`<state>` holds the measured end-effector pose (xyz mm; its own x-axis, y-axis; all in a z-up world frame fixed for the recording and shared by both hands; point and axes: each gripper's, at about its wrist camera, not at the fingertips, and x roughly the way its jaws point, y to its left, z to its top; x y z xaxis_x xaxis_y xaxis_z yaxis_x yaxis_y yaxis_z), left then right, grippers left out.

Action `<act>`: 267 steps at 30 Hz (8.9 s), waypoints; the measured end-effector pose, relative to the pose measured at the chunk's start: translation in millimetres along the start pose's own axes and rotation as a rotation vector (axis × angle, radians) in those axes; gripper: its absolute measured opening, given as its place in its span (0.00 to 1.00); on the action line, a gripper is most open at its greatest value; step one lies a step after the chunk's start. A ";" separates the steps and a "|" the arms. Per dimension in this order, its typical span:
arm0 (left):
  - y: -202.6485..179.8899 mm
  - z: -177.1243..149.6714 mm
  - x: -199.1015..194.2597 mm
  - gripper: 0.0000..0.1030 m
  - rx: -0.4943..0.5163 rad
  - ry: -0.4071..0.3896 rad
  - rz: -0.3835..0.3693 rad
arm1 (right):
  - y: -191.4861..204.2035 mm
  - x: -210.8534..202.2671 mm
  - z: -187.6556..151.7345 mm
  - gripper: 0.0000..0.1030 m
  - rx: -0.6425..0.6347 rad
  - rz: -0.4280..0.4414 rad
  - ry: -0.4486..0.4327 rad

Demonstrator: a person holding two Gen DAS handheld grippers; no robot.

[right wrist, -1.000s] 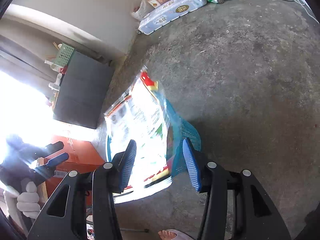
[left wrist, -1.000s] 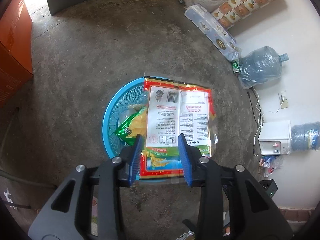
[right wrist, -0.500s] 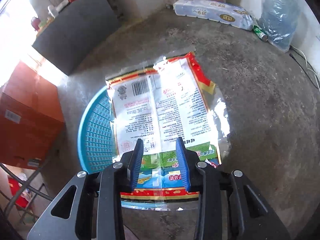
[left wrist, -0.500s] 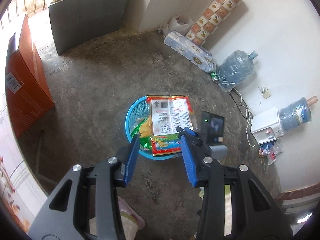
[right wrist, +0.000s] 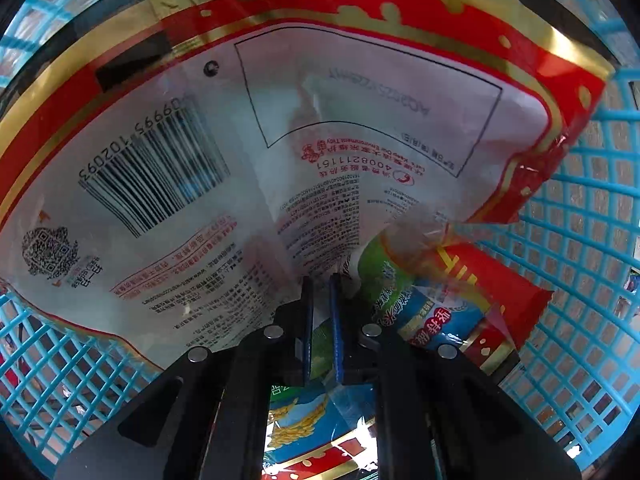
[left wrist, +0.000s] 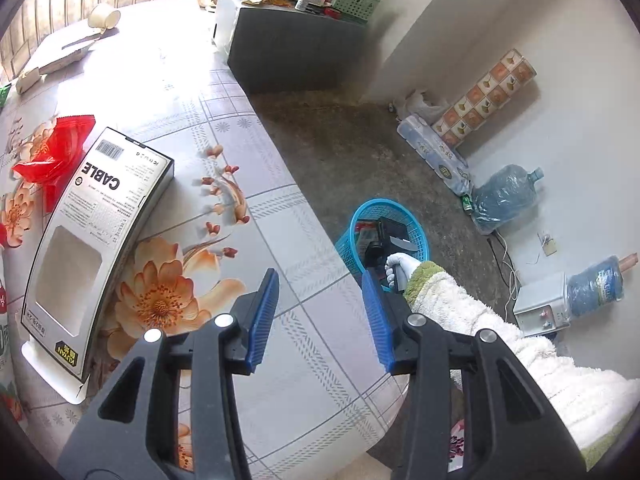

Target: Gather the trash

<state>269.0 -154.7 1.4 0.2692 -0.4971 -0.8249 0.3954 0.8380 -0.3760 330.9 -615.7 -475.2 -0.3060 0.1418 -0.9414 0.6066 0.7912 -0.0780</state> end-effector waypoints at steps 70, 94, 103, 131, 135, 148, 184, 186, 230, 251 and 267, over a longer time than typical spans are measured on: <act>229.5 -179.6 -168.5 0.77 -0.308 -0.531 0.340 | 392.9 -335.2 -461.3 0.88 -0.562 0.243 -0.775; 164.5 -212.7 -159.4 0.65 -0.328 -0.342 0.209 | 254.8 -316.5 -498.1 0.83 -0.810 0.520 -0.627; 179.8 -212.0 -184.2 0.68 -0.409 -0.433 0.201 | 238.1 -346.1 -506.8 0.83 -0.722 0.638 -0.697; 221.7 -233.6 -190.3 0.68 -0.492 -0.440 0.277 | 386.6 -298.7 -532.5 0.60 -0.949 0.933 -0.098; 208.5 -225.1 -189.4 0.68 -0.458 -0.441 0.262 | 327.6 -327.6 -526.5 0.60 -0.902 1.041 -0.178; 139.9 -159.3 -107.9 0.68 -0.278 -0.285 0.059 | 131.9 -355.5 -476.4 0.60 -0.584 0.847 -0.599; 60.3 -85.9 -7.2 0.81 0.026 -0.102 0.330 | 152.6 -308.6 -447.3 0.63 -0.602 0.766 -0.515; 61.2 -86.1 -8.7 0.81 0.022 -0.103 0.345 | 150.2 -308.0 -445.9 0.63 -0.597 0.779 -0.509; 62.5 -81.2 -38.0 0.79 -0.051 -0.139 0.232 | 88.2 -298.8 -437.0 0.62 -0.472 1.122 -0.423; -170.5 11.6 155.9 0.79 0.239 0.192 -0.053 | -134.1 -225.7 -313.3 0.62 0.210 1.051 -0.518; -201.8 59.6 320.1 0.83 0.088 0.259 -0.085 | -142.3 -144.0 -171.1 0.70 0.429 0.933 -0.507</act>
<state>327.8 -496.4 -161.6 0.0031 -0.4813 -0.8765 0.4851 0.7672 -0.4196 163.1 -646.9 -272.4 0.6673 0.2337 -0.7072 0.6716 0.2217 0.7070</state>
